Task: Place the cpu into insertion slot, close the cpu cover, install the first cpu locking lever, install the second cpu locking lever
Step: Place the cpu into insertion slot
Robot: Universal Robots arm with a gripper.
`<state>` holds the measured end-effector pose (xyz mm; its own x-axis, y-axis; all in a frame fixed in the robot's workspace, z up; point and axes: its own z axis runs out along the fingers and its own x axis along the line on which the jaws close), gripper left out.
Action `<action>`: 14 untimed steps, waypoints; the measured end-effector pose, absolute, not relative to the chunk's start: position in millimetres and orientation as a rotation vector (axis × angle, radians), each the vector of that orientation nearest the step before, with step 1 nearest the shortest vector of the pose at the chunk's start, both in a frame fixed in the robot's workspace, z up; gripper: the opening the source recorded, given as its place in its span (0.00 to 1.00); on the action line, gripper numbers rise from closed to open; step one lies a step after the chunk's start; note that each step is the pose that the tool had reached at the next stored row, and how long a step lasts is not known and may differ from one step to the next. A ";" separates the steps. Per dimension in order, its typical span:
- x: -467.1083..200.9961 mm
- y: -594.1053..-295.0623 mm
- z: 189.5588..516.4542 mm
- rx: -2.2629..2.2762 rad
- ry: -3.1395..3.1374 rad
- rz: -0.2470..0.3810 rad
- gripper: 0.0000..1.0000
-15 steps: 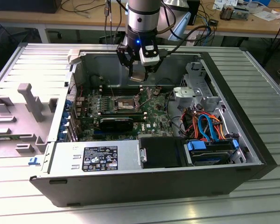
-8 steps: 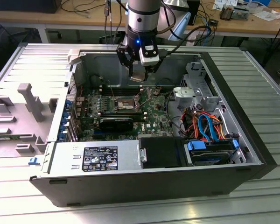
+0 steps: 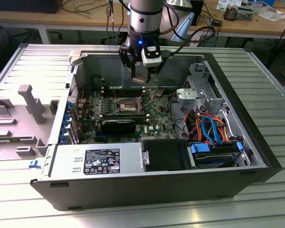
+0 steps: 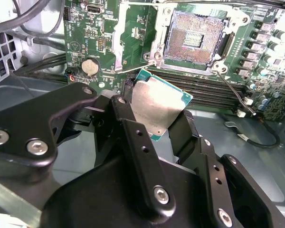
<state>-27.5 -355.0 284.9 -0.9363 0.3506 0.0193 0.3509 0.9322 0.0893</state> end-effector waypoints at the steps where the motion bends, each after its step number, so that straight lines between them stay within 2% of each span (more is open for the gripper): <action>1: -27.5 -355.0 284.9 -0.562 -3.085 -0.143 0.54; 14: -27.5 -355.0 284.9 -0.601 -3.078 -0.143 0.54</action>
